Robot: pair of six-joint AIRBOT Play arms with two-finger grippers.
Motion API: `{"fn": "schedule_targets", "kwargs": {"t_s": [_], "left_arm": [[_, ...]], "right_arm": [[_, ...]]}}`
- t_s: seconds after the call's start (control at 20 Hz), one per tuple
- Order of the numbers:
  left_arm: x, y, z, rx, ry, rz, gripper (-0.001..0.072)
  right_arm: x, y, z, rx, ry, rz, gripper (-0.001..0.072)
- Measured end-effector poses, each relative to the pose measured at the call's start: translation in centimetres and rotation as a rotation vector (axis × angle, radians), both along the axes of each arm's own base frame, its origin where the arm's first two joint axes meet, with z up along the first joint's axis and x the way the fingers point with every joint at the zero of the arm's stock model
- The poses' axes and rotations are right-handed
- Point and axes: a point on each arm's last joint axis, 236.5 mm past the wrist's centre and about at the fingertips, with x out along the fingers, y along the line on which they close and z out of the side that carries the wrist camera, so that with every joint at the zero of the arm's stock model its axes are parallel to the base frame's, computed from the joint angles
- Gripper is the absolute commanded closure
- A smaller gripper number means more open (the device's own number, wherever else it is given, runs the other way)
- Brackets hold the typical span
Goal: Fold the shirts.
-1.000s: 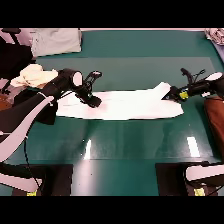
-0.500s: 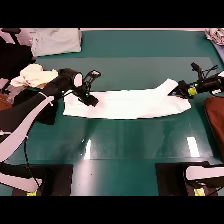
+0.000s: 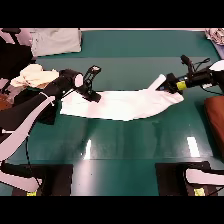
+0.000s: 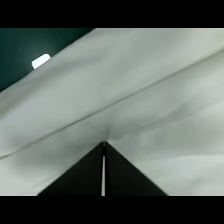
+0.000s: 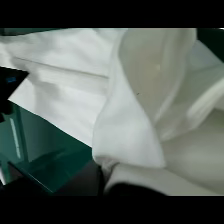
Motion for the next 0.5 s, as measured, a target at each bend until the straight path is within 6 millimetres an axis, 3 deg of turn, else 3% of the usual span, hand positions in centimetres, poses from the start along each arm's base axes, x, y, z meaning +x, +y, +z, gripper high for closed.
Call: {"fn": "schedule_targets", "kwargs": {"t_s": [0.3, 0.5], "left_arm": [[-1.1, -7.8, 1.8, -0.263, -0.009, -0.065, 0.0679], [-2.3, -10.9, 0.4, -0.3, 0.005, -0.115, 0.068]], "right_arm": [[0.1, 5.3, 3.1, 0.052, -0.04, -0.032, 0.0695], [0.5, 8.6, 6.8, 0.115, -0.086, -0.03, 0.0695]]}}
